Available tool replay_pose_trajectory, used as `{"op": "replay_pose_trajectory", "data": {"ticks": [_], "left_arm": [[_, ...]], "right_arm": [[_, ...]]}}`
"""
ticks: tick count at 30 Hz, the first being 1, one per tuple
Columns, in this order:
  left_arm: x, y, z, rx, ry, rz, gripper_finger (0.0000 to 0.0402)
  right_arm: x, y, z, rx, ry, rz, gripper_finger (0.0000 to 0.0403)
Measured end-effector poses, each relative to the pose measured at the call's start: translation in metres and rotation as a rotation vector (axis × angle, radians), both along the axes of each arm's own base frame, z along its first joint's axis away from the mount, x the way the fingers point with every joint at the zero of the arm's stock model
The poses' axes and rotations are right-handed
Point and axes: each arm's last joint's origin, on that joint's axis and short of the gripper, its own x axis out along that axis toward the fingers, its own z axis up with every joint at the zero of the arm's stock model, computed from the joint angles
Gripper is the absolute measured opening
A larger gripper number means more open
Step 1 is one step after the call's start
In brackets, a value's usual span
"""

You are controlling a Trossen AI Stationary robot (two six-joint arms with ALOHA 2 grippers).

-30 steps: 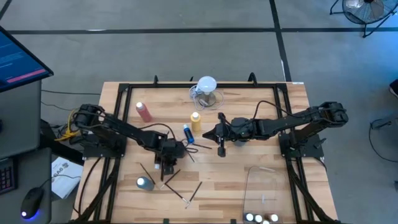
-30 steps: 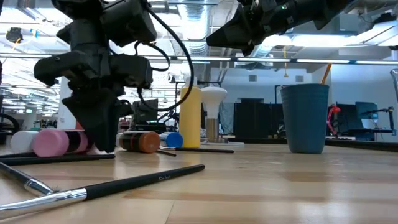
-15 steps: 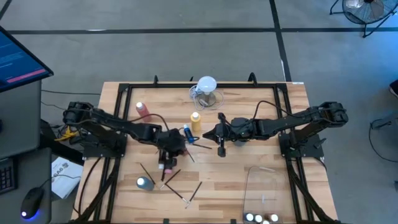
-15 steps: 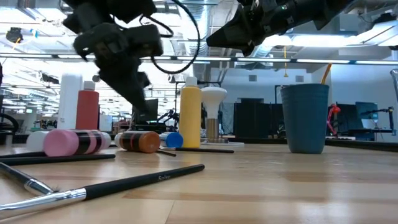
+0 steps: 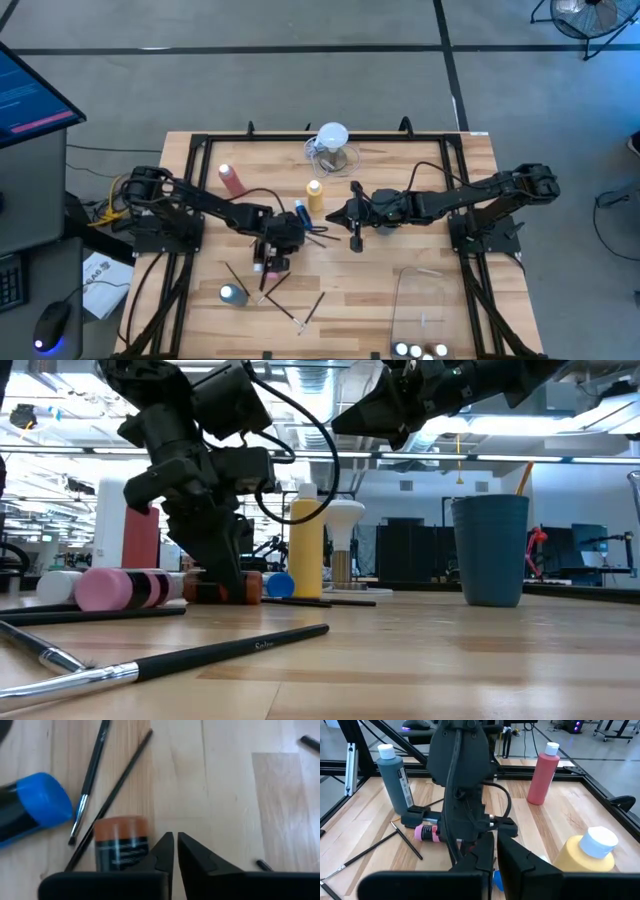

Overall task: Pick & Place Paint Supplies
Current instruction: Put the top black gold paintbrush into the blue cup

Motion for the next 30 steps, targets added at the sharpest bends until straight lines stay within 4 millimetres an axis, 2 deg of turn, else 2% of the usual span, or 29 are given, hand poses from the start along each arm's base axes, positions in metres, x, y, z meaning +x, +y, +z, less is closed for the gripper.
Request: {"op": "replay_pose_trajectory", "data": {"ticks": [12, 19, 25, 30], "left_arm": [[-0.01, 0.003, -0.005, 0.042, 0.12, 0.057, 0.0004], [-0.014, 0.004, -0.002, 0.094, 0.13, 0.09, 0.0004], [-0.019, 0.01, 0.021, 0.16, 0.057, 0.145, 0.0004], [-0.03, 0.02, 0.04, 0.141, -0.013, 0.183, 0.0004]], "right_arm": [[0.0, 0.0, 0.0, 0.0, 0.005, 0.0, 0.0013], [0.0, 0.0, -0.001, 0.0, 0.005, 0.0, 0.0014], [-0.001, 0.0, -0.002, 0.03, 0.022, -0.01, 0.0015], [0.001, 0.0, -0.007, 0.037, 0.045, -0.01, 0.0013]]}}
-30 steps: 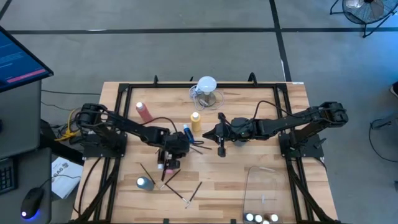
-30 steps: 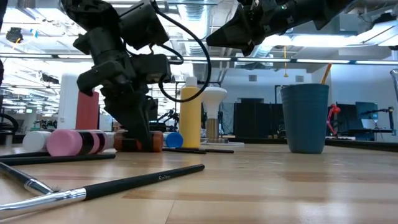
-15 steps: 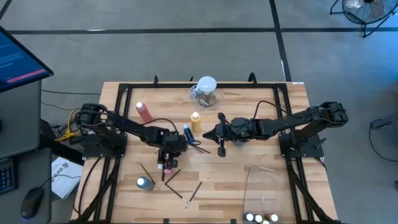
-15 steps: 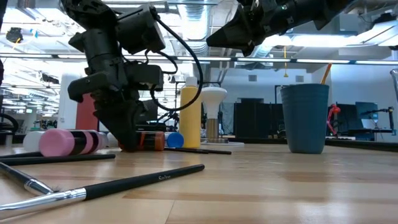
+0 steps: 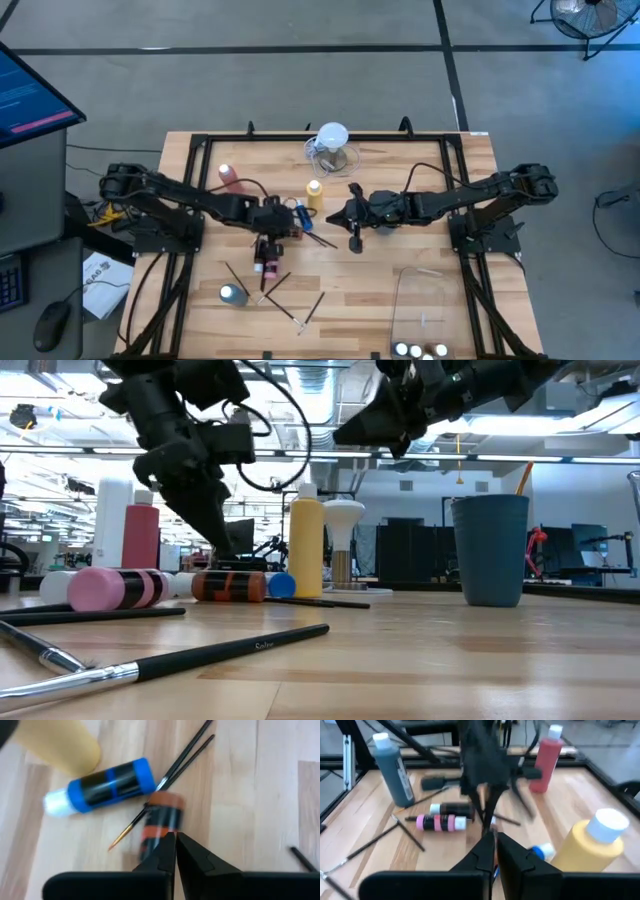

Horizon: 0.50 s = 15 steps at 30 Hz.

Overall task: Pick & Place Paint Supplies
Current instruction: Put the top black gold paintbrush into the blue cup

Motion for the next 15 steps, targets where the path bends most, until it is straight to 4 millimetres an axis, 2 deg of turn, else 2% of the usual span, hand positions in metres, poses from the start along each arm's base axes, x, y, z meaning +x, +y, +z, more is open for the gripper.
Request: {"op": "replay_pose_trajectory", "data": {"ticks": [5, 15], "left_arm": [[-0.006, 0.002, 0.005, -0.019, -0.028, -0.009, 0.0004], [0.001, -0.011, 0.01, -0.016, -0.13, -0.082, 0.0004]], "right_arm": [[0.004, 0.002, -0.004, 0.037, 0.001, 0.038, 0.0014], [0.006, 0.003, -0.006, 0.052, -0.013, 0.035, 0.0015]]}}
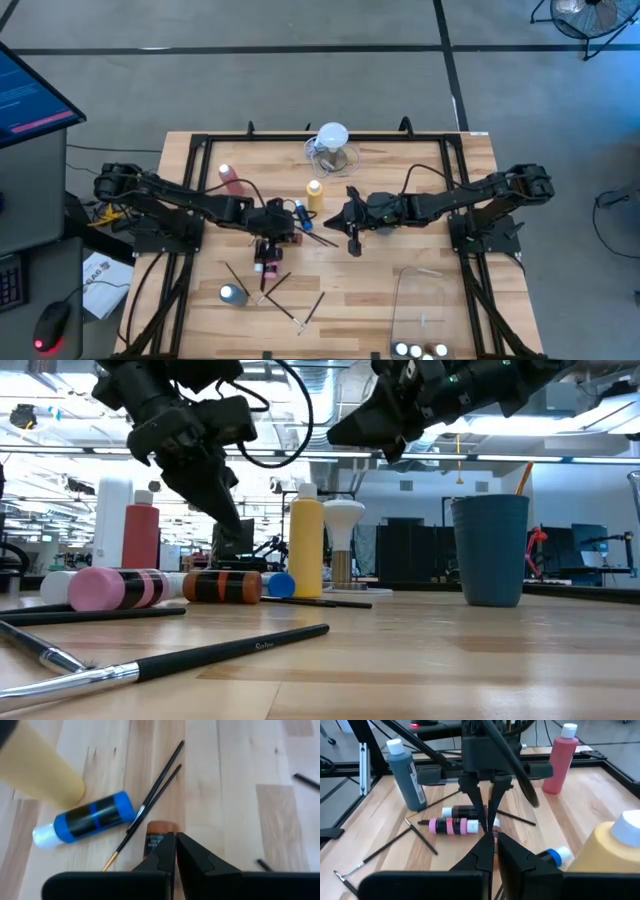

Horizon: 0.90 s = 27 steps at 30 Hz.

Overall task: Pick & Place Paint Supplies
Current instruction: Put the top black gold paintbrush into the blue cup

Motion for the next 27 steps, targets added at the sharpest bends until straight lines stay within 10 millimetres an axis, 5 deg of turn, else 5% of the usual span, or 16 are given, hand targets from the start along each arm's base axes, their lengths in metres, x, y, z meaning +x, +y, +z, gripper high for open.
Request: {"op": "replay_pose_trajectory", "data": {"ticks": [15, 27], "left_arm": [[0.001, 0.0, 0.001, 0.014, -0.017, -0.016, 0.0007], [0.013, -0.002, -0.007, -0.012, -0.058, -0.038, 0.0056]], "right_arm": [[0.0, 0.0, 0.0, 0.001, 0.003, 0.0, 0.0017], [0.0, 0.0, 0.0, 0.001, 0.003, -0.001, 0.0016]]}}
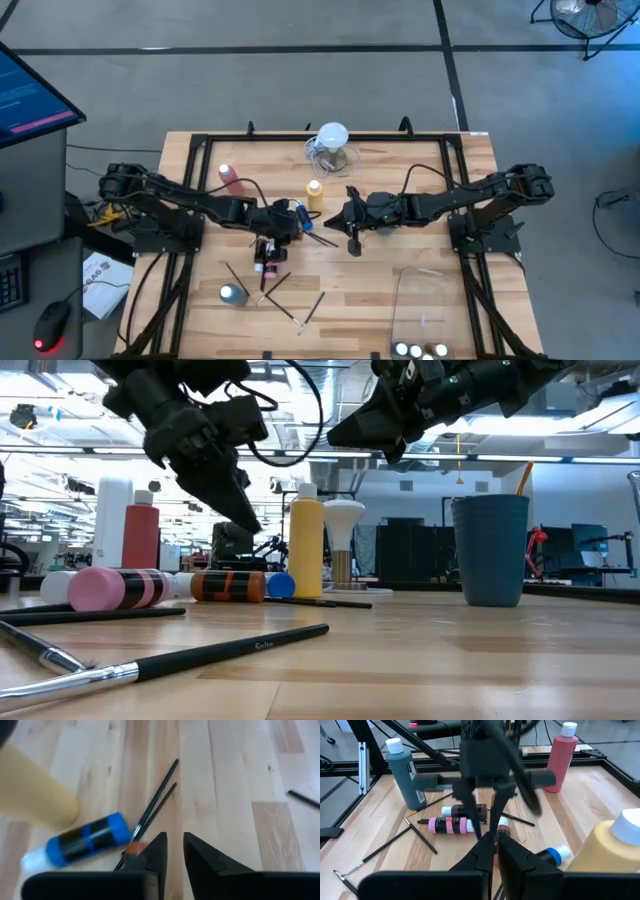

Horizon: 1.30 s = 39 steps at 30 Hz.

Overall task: Pick & Place Paint Supplies
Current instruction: Put the top black gold paintbrush into the blue cup

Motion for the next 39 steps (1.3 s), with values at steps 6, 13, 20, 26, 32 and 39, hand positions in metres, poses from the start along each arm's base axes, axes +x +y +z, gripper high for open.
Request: {"op": "replay_pose_trajectory", "data": {"ticks": [6, 13, 20, 26, 32, 39], "left_arm": [[0.012, -0.002, -0.023, -0.013, 0.029, -0.015, 0.008], [0.015, -0.004, -0.038, -0.073, 0.082, -0.059, 0.0081], [0.015, 0.002, -0.042, -0.055, 0.097, -0.019, 0.0081], [0.016, 0.014, -0.042, -0.029, 0.095, 0.043, 0.0081], [0.012, 0.026, -0.045, -0.017, 0.152, 0.107, 0.0082], [0.008, 0.034, -0.048, 0.026, 0.194, 0.157, 0.0081]], "right_arm": [[0.0, 0.0, 0.0, 0.0, 0.004, 0.0, 0.0017], [0.0, 0.0, -0.001, -0.001, 0.012, 0.0, 0.0016], [0.0, 0.0, -0.001, -0.001, 0.012, 0.0, 0.002], [0.0, 0.0, -0.001, -0.001, 0.012, 0.0, 0.002], [-0.001, 0.0, -0.002, -0.002, 0.019, 0.001, 0.0022], [-0.001, 0.0, -0.002, -0.002, 0.019, 0.001, 0.0021]]}}
